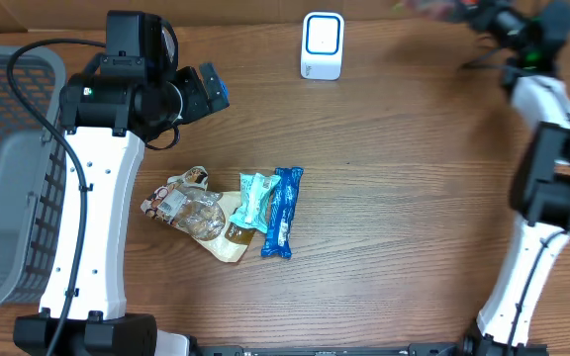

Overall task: Scan the item barcode
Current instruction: 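Carry the gummy bag to the right table edge and release it, then reach the right gripper to the blue Oreo pack and grasp it, then lift the Oreo pack and carry it up to the white scanner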

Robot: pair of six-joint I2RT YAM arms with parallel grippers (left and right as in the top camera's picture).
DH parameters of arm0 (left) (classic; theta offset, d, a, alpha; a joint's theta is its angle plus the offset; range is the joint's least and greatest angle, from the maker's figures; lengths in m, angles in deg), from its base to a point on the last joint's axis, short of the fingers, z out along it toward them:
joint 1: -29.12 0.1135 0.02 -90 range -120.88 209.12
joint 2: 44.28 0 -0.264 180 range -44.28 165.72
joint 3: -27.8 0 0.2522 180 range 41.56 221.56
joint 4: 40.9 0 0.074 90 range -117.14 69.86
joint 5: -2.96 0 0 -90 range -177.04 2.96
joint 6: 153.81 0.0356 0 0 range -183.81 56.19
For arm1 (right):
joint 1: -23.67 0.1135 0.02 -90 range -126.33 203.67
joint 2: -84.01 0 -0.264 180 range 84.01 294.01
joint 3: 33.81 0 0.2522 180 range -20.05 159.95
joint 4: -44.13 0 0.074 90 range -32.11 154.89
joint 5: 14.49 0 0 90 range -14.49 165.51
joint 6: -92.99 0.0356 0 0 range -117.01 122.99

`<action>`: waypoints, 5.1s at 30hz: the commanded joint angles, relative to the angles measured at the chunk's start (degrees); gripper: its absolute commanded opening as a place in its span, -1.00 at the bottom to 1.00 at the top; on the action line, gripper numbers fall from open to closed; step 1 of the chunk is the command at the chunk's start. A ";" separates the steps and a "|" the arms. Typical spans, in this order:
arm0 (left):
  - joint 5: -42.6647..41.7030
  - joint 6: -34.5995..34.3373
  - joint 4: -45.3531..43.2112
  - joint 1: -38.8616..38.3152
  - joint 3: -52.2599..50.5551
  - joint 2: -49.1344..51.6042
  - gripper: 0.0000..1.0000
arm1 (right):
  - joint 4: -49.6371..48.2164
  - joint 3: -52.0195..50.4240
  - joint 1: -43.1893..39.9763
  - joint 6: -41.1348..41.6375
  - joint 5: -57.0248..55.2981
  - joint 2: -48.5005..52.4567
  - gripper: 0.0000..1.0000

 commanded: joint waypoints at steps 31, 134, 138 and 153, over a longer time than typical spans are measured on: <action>0.39 -0.17 -0.22 -0.11 0.17 0.55 0.99 | 99.08 -22.88 -7.87 -28.20 -40.26 -29.57 -0.92; 0.37 -0.17 -0.22 -0.11 0.17 0.57 1.00 | 84.24 -21.03 44.63 1.70 -30.45 -15.78 -0.93; 0.37 -0.17 -0.22 -0.11 0.17 0.57 0.99 | 87.12 -18.34 38.49 -1.79 -21.70 -19.58 -0.93; 0.37 -0.17 -0.22 -0.11 0.17 0.57 1.00 | 86.09 -10.14 26.88 17.18 -14.01 -41.18 -0.93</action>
